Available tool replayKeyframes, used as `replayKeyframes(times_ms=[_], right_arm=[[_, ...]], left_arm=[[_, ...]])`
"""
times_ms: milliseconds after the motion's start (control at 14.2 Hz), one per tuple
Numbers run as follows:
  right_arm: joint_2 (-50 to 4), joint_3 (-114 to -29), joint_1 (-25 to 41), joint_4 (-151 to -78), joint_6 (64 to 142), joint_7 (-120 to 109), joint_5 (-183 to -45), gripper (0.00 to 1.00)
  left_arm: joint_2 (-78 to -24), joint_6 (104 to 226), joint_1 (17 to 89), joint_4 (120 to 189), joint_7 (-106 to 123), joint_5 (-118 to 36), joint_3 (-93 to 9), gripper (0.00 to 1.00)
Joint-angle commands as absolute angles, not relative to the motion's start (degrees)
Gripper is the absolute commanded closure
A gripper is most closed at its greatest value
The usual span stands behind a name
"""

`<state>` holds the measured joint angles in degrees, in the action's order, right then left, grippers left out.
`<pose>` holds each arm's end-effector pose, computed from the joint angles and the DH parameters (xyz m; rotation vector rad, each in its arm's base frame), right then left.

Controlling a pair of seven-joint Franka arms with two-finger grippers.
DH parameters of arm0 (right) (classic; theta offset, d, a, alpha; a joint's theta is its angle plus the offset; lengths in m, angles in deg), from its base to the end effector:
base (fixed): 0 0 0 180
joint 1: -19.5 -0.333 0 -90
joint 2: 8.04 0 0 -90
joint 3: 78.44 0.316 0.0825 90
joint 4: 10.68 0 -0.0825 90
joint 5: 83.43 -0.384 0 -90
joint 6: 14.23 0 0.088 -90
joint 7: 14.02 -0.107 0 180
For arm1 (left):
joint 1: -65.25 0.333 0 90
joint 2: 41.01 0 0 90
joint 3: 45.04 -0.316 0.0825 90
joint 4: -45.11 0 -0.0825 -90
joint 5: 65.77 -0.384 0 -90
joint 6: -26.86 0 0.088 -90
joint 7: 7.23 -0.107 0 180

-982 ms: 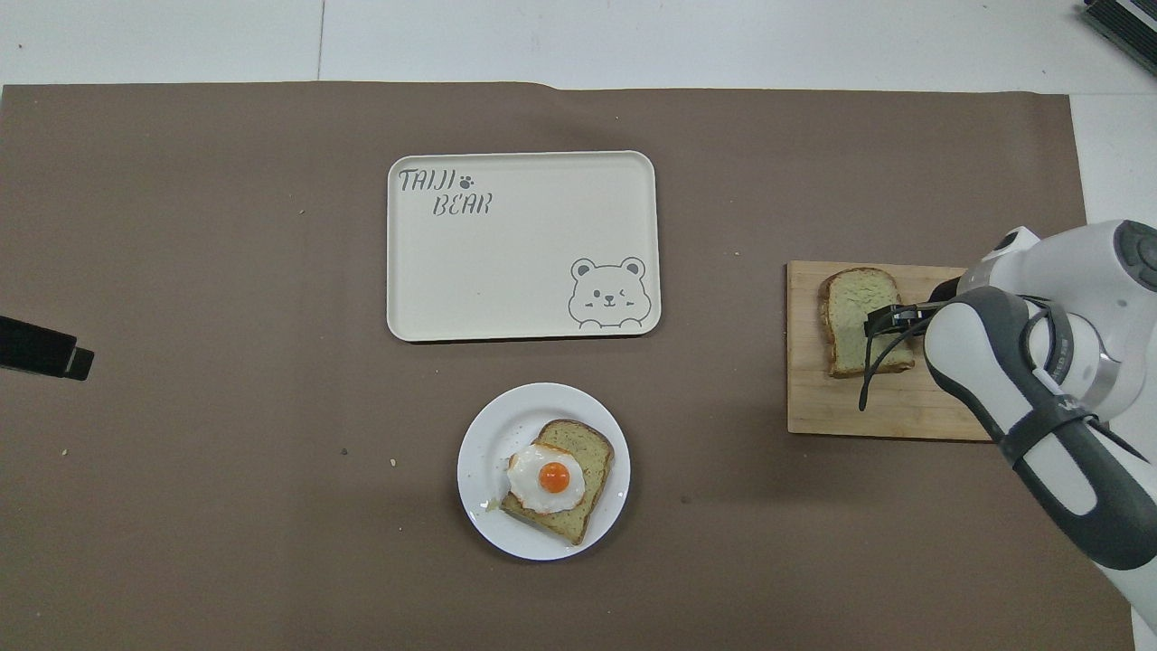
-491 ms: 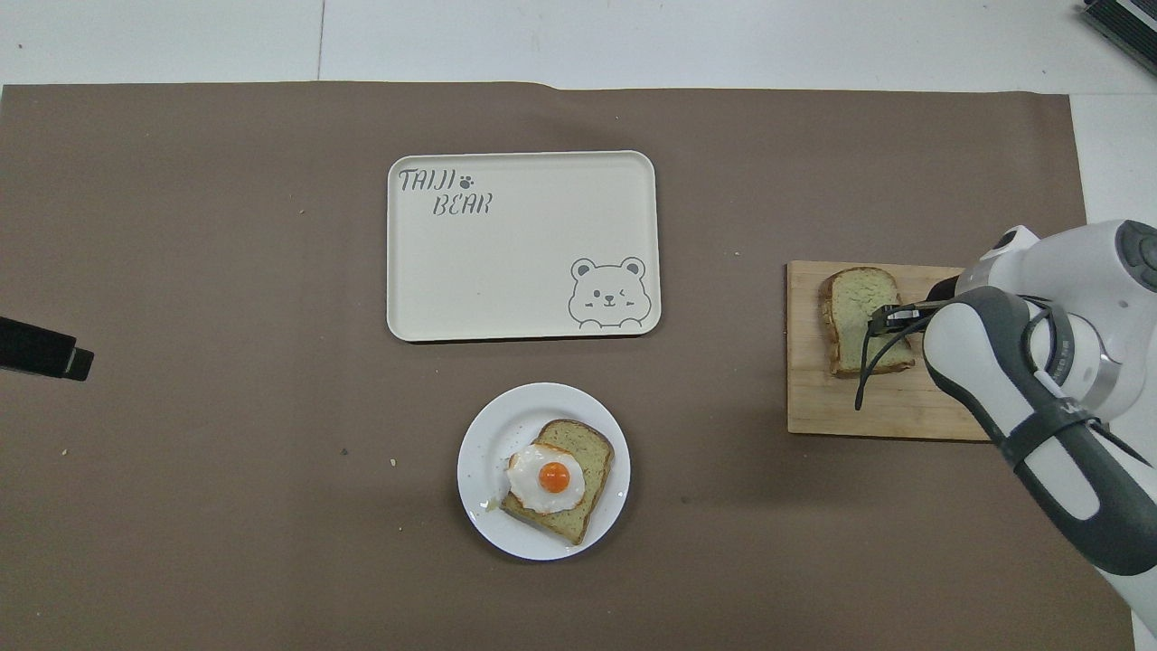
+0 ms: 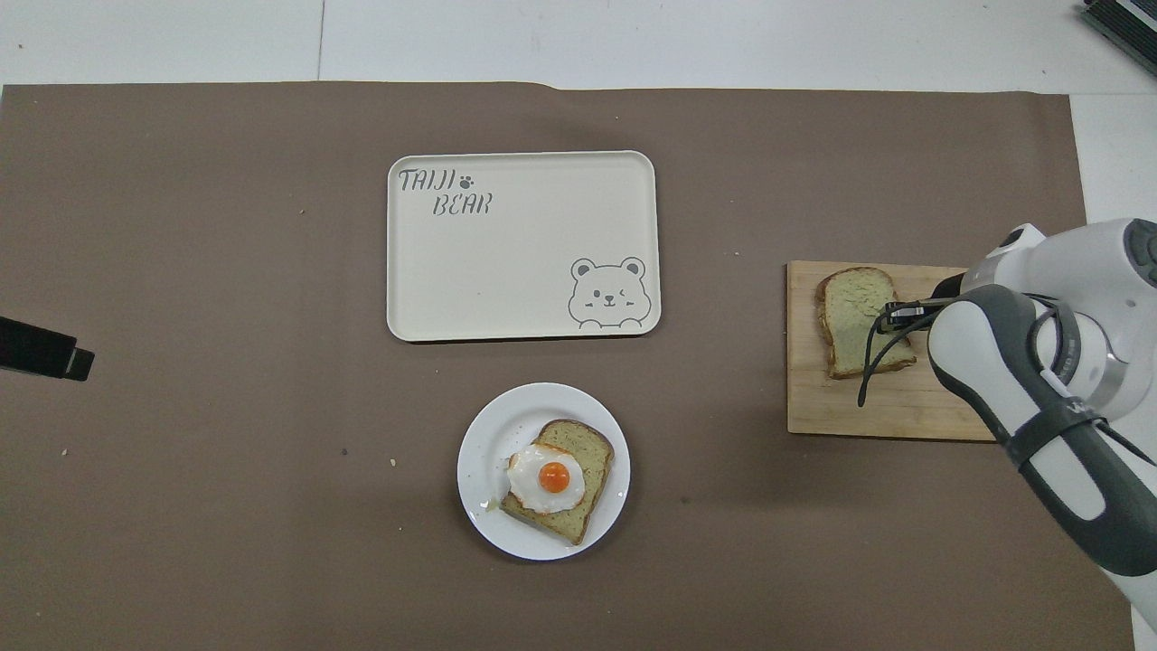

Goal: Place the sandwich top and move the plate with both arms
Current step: 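Lift the bread slice and carry it over the egg toast plate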

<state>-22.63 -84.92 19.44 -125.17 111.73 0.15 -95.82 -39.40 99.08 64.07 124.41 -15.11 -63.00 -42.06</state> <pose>0.5894 -0.0567 0.3297 -2.9915 -0.0095 0.0369 0.5067 -0.0436 0.6989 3.0708 -0.3432 -0.1453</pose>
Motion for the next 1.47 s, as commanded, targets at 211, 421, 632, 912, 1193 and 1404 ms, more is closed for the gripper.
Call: replayKeyframes(times_ms=[211,421,632,912,1193,1404], right_arm=[[-21.23,-84.77,18.80,-122.74,107.67,-2.50,-95.47,1.00],[-21.49,-84.68,18.80,-121.52,106.72,-3.02,-95.47,1.00],[-21.23,-84.60,18.71,-115.91,98.22,-3.99,-96.08,1.00],[-19.21,-82.50,18.71,-112.11,90.37,-4.70,-101.16,1.00],[-18.85,-78.97,12.24,-112.55,92.55,-15.82,-103.30,1.00],[-18.76,-78.80,3.36,-113.51,97.11,-24.88,-103.47,1.00]], left_arm=[[-37.67,99.28,63.85,126.67,-15.31,-62.87,-42.14,0.00],[-37.67,99.37,63.76,126.76,-15.14,-62.87,-41.88,0.00],[-37.67,99.37,63.76,126.76,-15.22,-62.87,-41.88,0.00],[-37.67,99.37,63.85,126.76,-15.49,-62.87,-41.96,0.00],[-37.67,99.37,63.85,126.76,-15.49,-62.87,-41.96,0.00],[-37.67,99.37,63.85,126.76,-15.31,-62.87,-41.96,0.00]])
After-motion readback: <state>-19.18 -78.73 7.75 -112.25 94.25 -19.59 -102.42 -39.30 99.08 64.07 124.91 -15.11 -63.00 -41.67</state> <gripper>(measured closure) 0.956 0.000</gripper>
